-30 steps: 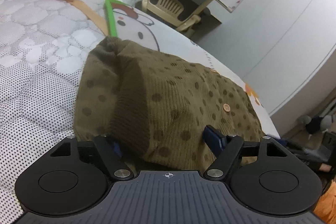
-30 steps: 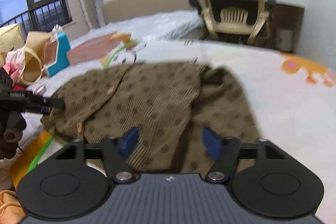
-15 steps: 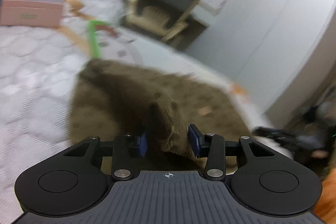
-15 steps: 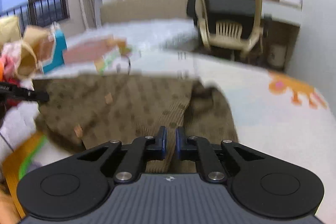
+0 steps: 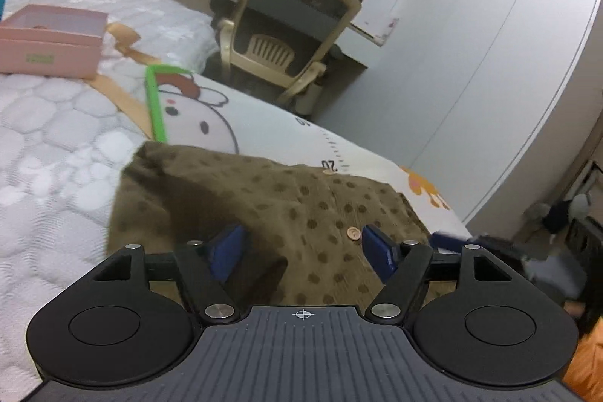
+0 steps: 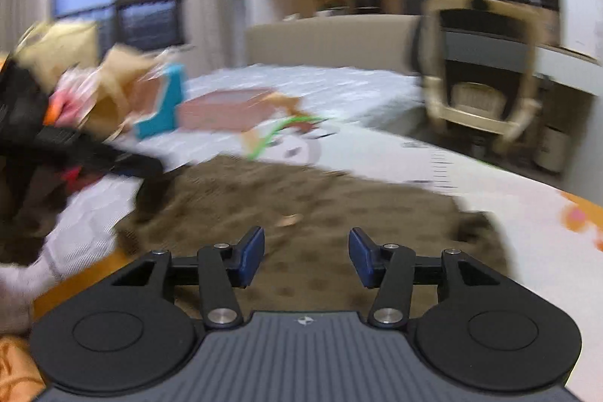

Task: Fold clothes

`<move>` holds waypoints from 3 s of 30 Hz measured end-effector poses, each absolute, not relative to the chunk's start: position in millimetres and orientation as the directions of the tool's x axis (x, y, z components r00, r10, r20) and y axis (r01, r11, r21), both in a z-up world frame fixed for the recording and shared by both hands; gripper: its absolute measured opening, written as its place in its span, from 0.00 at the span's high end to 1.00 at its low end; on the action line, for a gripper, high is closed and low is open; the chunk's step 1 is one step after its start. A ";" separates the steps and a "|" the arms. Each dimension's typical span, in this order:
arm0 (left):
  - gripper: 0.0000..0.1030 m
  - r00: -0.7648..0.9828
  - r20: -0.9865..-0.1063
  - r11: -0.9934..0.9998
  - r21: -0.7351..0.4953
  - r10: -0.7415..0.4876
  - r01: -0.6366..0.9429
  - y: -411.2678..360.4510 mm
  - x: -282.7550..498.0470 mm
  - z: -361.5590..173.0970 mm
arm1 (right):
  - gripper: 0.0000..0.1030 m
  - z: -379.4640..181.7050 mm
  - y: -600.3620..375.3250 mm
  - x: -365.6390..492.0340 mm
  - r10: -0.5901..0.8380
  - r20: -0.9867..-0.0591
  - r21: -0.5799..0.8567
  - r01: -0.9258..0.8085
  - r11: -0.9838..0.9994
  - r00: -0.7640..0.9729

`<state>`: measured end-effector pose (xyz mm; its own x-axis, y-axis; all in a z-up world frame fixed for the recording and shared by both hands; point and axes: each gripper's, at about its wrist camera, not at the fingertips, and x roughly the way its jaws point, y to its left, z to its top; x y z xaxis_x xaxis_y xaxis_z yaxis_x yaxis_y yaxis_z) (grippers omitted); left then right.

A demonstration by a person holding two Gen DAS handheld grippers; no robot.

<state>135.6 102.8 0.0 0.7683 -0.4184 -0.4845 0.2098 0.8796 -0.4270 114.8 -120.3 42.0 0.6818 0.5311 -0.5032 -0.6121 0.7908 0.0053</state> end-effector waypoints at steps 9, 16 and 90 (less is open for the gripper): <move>0.10 0.781 -0.556 0.914 -0.404 -0.283 0.043 138.7 131.5 -16.2 | 0.49 20.3 -125.7 113.7 0.471 -0.623 -0.038 -0.626 0.779 0.625; 0.09 0.753 -0.586 0.856 -0.513 -0.298 -0.061 176.4 125.2 -37.5 | 0.40 20.8 -129.8 113.2 0.480 -0.620 -0.034 -0.633 0.773 0.620; 0.07 0.758 -0.572 0.939 -0.067 -0.312 0.336 -52.6 203.4 18.9 | 0.45 104.7 -251.6 175.7 0.433 -0.343 0.153 -0.405 0.901 0.833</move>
